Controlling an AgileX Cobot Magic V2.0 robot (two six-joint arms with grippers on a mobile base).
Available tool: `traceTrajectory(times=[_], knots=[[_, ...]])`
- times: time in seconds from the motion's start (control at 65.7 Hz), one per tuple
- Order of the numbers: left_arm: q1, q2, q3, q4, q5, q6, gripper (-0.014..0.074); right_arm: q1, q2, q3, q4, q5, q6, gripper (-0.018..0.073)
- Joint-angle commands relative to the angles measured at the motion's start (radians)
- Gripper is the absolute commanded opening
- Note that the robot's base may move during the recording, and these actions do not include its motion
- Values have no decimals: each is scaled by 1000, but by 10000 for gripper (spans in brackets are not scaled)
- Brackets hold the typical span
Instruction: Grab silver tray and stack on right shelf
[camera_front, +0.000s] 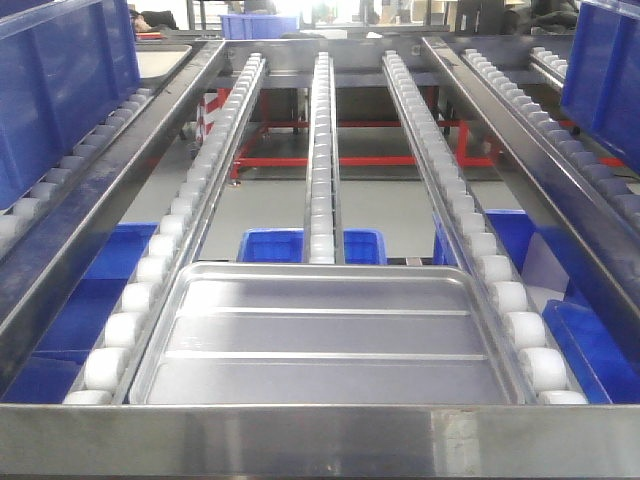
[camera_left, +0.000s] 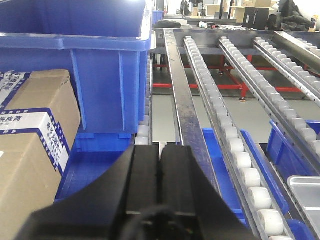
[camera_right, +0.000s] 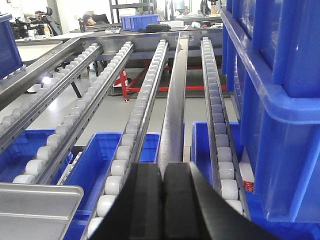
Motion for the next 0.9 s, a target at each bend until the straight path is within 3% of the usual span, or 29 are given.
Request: traceTrajectory(times=[0.0, 0.776, 0.822, 0.883], knots=[[-1, -15, 26, -1, -89, -6, -100, 1, -19, -1, 2, -86, -11, 50], [-1, -15, 18, -5, -118, -6, -100, 1, -19, -1, 2, -79, -11, 50], [-1, -10, -2, -28, -96, -6, -100, 2, -18, -9, 2, -66, -11, 50], [-1, 9, -56, -71, 32, -6, -100, 2, -13, -43, 2, 3, -11, 50]])
